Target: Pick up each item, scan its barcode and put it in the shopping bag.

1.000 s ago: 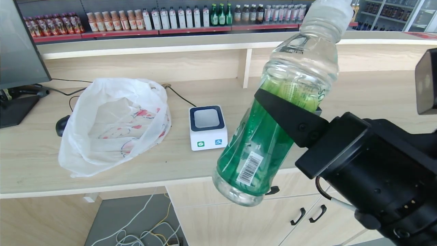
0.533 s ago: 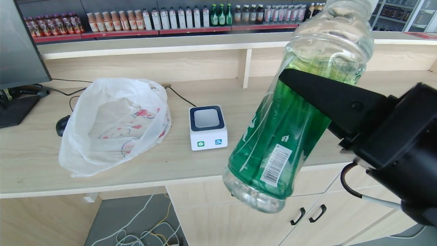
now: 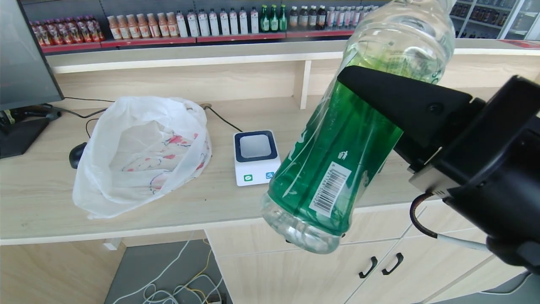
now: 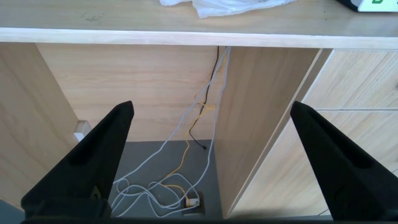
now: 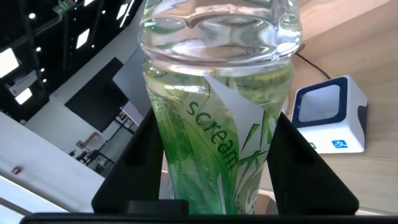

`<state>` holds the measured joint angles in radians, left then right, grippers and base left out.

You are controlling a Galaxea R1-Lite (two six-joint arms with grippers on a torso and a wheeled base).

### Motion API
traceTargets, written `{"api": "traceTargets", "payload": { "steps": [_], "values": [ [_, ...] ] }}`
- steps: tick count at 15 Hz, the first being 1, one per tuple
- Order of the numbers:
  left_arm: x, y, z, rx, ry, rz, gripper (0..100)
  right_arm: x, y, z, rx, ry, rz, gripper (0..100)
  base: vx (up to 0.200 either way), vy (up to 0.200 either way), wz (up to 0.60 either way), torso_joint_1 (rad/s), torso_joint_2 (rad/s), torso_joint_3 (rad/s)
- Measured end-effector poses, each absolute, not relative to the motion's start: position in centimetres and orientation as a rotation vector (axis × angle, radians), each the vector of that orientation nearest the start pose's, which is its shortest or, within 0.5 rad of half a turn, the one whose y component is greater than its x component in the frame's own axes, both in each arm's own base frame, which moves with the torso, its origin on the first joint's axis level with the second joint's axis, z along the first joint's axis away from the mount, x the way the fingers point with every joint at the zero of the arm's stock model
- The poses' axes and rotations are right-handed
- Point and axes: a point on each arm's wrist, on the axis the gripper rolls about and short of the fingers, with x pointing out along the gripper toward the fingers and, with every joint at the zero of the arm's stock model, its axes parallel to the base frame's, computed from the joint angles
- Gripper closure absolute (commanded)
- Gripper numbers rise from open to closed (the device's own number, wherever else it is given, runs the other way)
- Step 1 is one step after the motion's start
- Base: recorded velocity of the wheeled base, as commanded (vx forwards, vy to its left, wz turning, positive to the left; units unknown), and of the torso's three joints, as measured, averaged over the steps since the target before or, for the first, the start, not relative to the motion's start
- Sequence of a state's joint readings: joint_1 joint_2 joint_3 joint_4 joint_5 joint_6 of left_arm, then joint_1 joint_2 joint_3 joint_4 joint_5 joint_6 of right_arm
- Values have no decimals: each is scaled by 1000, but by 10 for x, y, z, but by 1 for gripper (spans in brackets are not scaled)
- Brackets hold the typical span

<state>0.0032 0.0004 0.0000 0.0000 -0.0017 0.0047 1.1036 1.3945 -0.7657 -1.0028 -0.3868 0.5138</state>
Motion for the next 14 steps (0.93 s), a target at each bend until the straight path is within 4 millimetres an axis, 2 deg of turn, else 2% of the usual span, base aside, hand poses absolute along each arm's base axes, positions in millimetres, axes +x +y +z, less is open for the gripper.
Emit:
{"api": "traceTargets", "payload": {
  "steps": [10,14],
  "values": [
    [-23,0,75,5,0,1,0,104,202,289,788,-72,806,100,0,0,0,0,0,0],
    [-23,0,75,4,0,1,0,104,201,278,747,-50,799,100,0,0,0,0,0,0]
  ]
}}
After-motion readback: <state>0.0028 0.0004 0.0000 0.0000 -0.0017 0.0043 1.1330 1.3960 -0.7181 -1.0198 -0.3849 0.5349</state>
